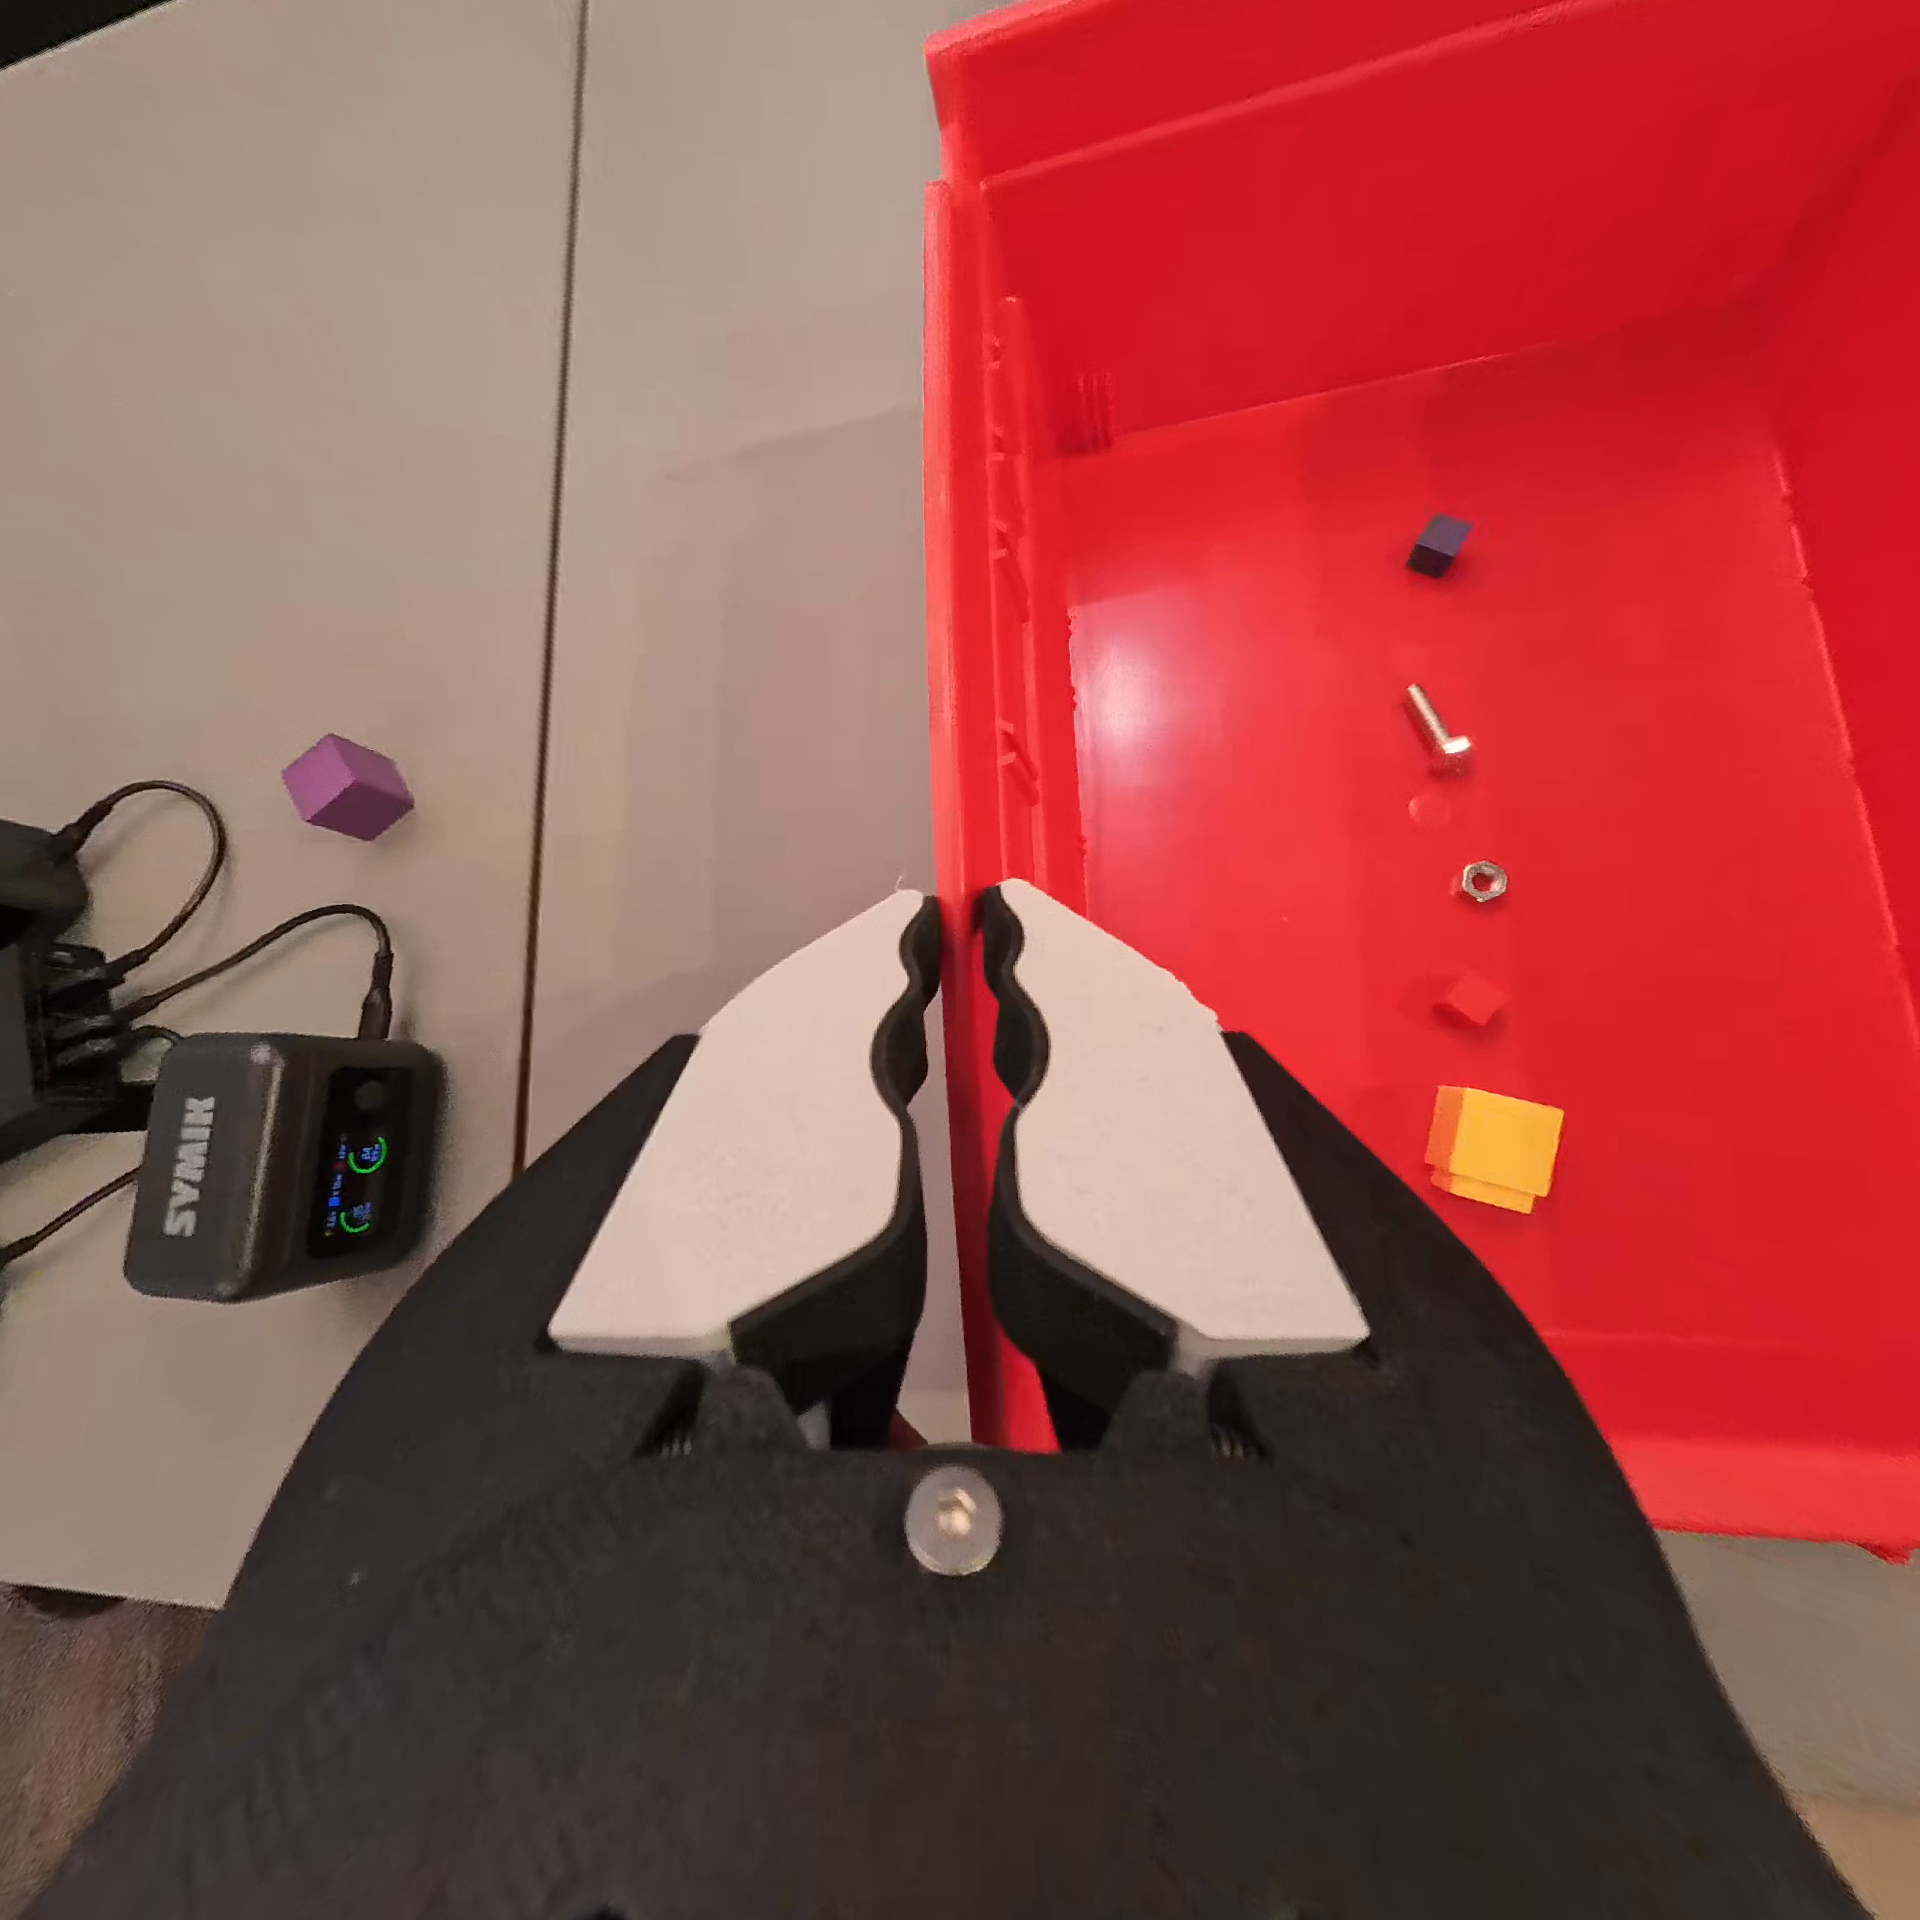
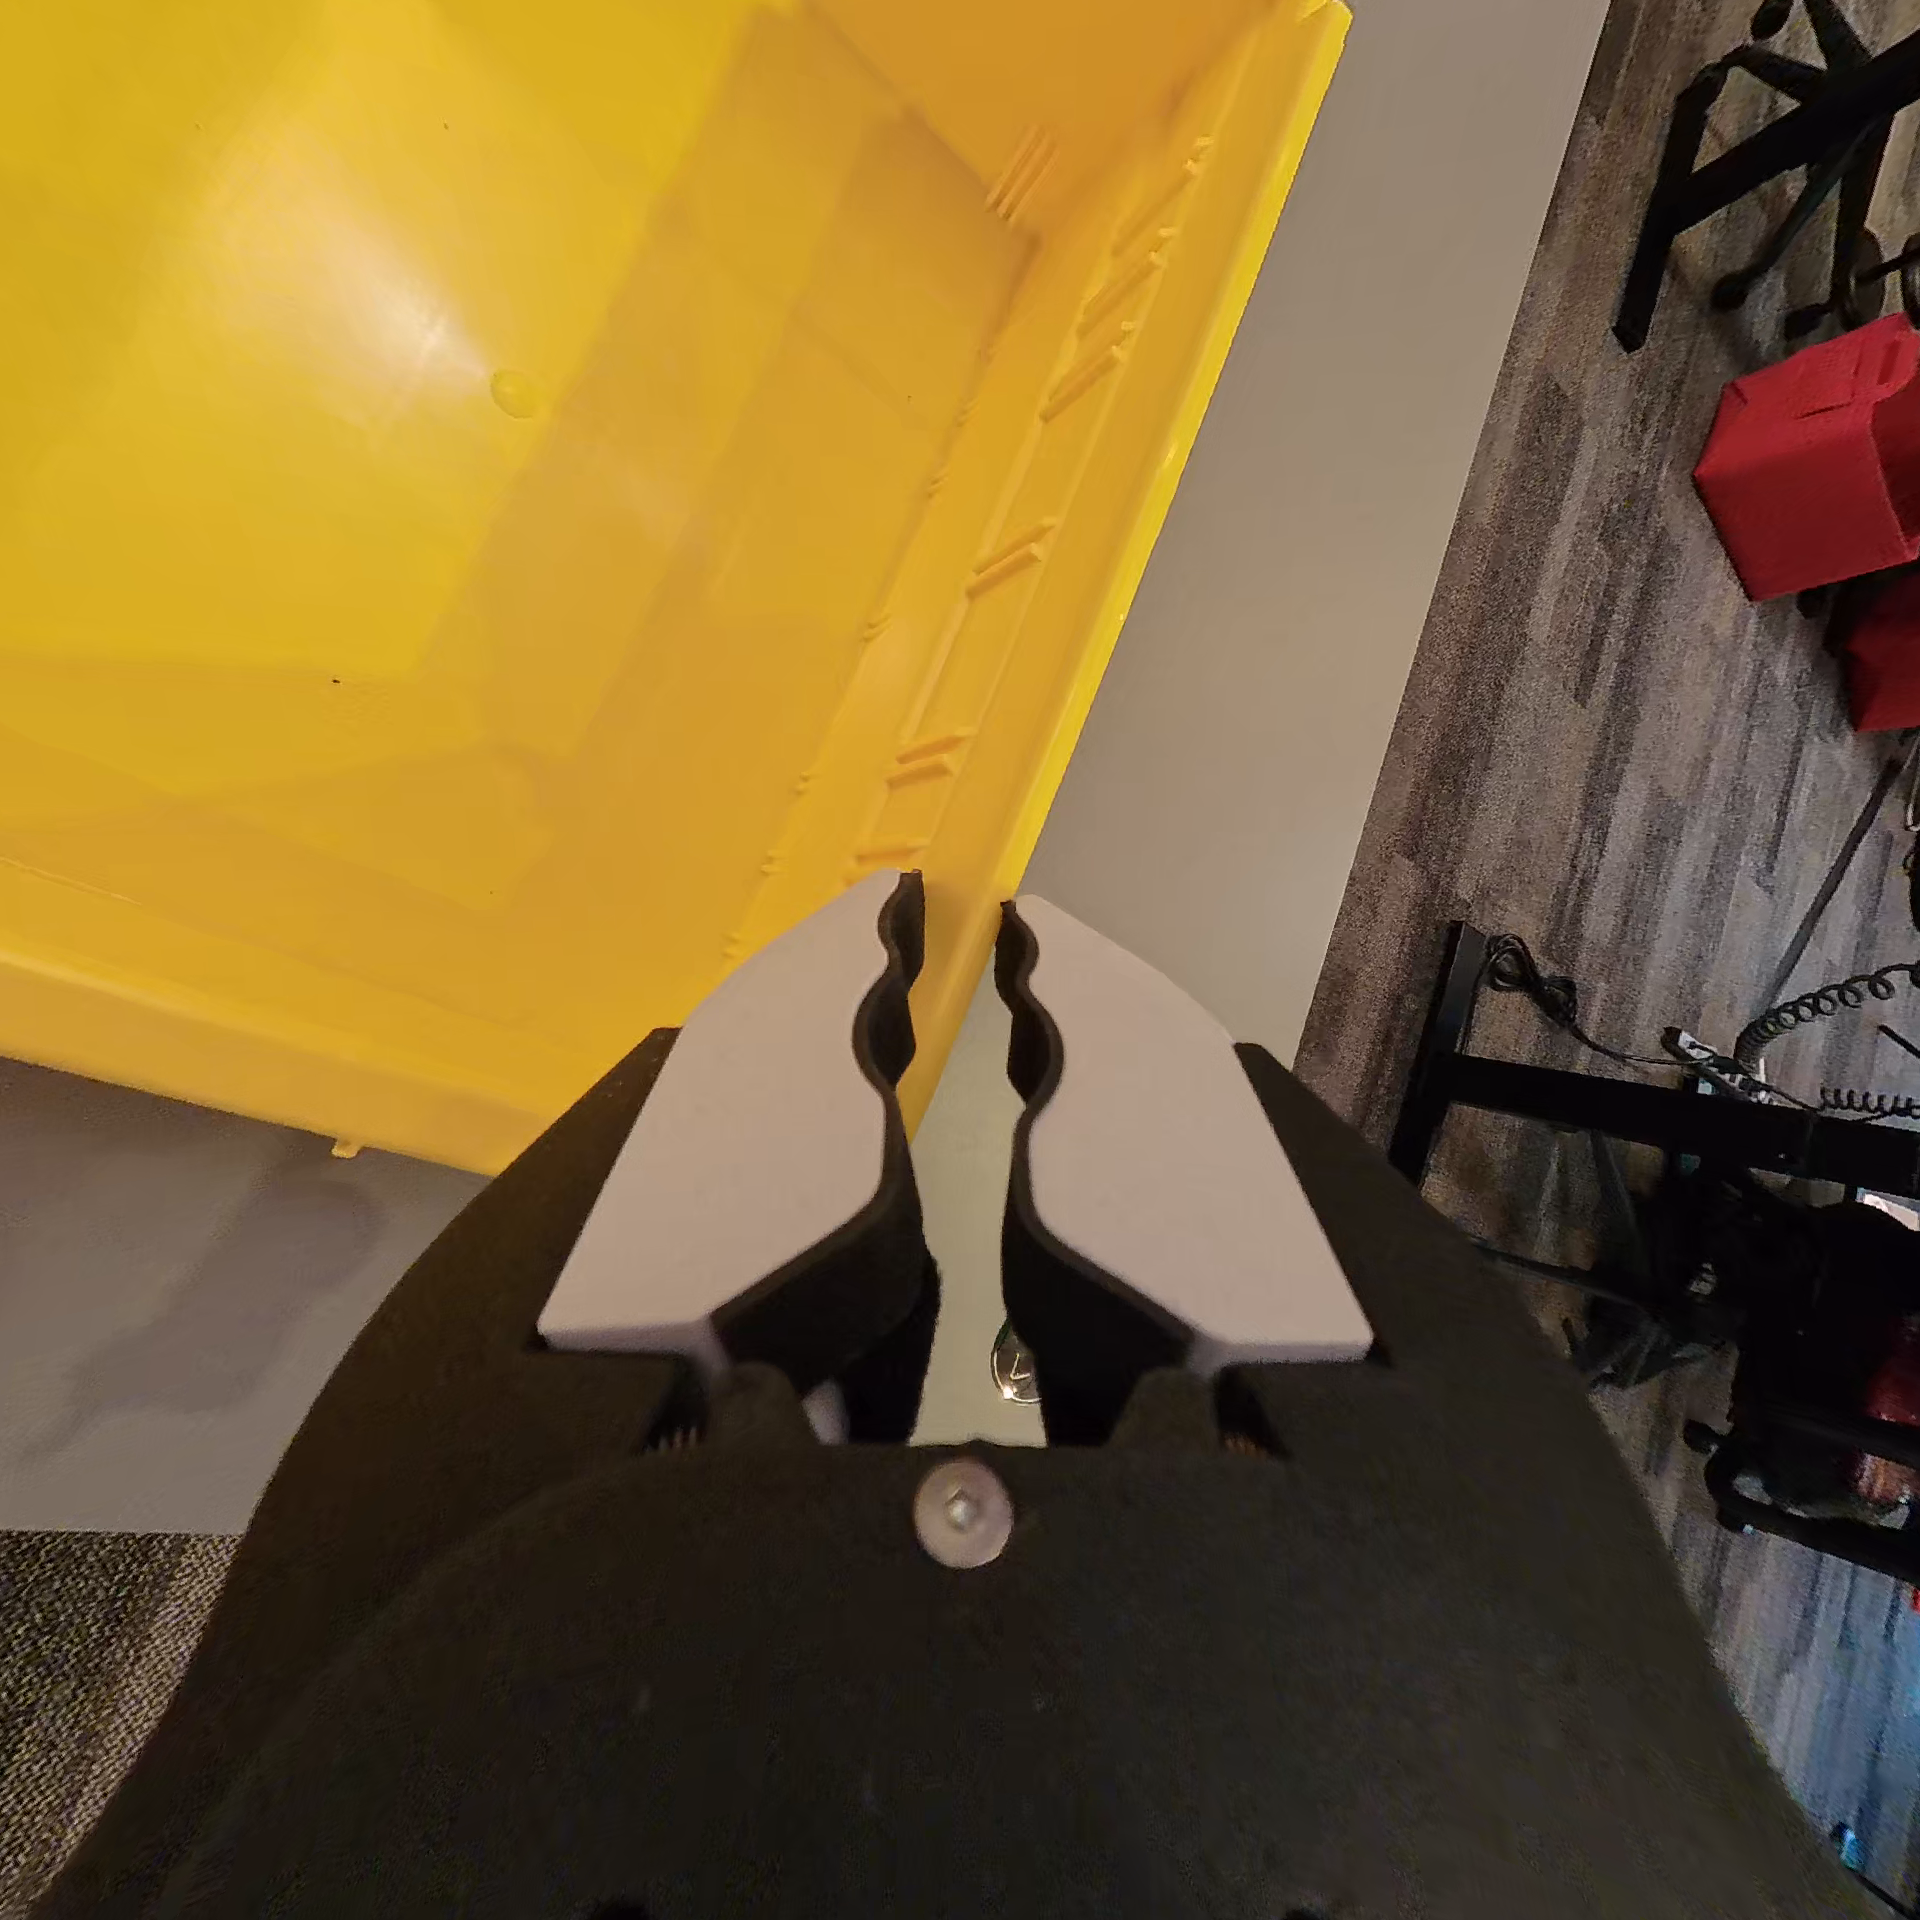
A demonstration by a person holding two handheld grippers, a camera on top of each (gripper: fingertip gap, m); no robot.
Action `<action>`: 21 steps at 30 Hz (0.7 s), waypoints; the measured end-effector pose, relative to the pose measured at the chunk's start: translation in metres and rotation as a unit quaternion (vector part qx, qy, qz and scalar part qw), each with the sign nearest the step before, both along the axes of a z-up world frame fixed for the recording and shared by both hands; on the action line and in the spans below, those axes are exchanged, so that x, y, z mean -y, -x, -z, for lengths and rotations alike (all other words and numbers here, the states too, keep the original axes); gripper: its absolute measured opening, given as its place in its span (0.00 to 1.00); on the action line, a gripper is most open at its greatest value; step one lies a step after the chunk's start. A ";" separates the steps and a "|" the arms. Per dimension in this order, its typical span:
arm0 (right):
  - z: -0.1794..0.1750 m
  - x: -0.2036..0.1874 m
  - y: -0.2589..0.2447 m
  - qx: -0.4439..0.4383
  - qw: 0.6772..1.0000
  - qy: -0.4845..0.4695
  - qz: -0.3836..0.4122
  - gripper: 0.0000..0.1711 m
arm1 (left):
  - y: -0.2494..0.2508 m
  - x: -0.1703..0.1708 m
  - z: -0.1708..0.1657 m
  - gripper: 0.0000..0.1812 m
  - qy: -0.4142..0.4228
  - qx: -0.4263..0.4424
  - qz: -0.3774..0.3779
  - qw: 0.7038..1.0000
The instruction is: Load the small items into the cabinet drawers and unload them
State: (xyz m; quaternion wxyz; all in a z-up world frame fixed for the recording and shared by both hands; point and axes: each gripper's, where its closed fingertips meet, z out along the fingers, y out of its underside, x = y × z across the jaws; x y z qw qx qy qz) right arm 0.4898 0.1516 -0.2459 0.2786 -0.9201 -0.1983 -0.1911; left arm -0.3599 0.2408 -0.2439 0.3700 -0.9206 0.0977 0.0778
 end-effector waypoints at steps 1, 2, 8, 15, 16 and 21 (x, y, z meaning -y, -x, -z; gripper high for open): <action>0.000 0.000 0.000 -0.002 1.000 0.000 0.000 0.07 | 0.005 -0.003 0.000 0.04 -0.001 0.006 -0.006 1.000; 0.000 0.000 0.000 -0.003 1.000 0.000 0.001 0.07 | 0.011 -0.007 0.000 0.04 -0.002 0.010 -0.011 1.000; 0.001 0.000 -0.001 -0.004 1.000 0.002 -0.002 0.07 | 0.036 -0.024 0.000 0.04 -0.001 -0.009 -0.017 1.000; 0.001 0.000 -0.019 -0.020 1.000 0.002 0.023 0.07 | 0.046 -0.040 0.001 0.04 0.002 0.001 0.002 1.000; 0.001 0.001 -0.021 -0.018 1.000 0.003 0.020 0.07 | 0.047 -0.042 0.000 0.04 0.002 -0.003 0.004 1.000; 0.001 -0.002 -0.033 -0.007 1.000 0.006 -0.014 0.07 | 0.050 -0.050 0.000 0.04 0.000 -0.010 0.003 1.000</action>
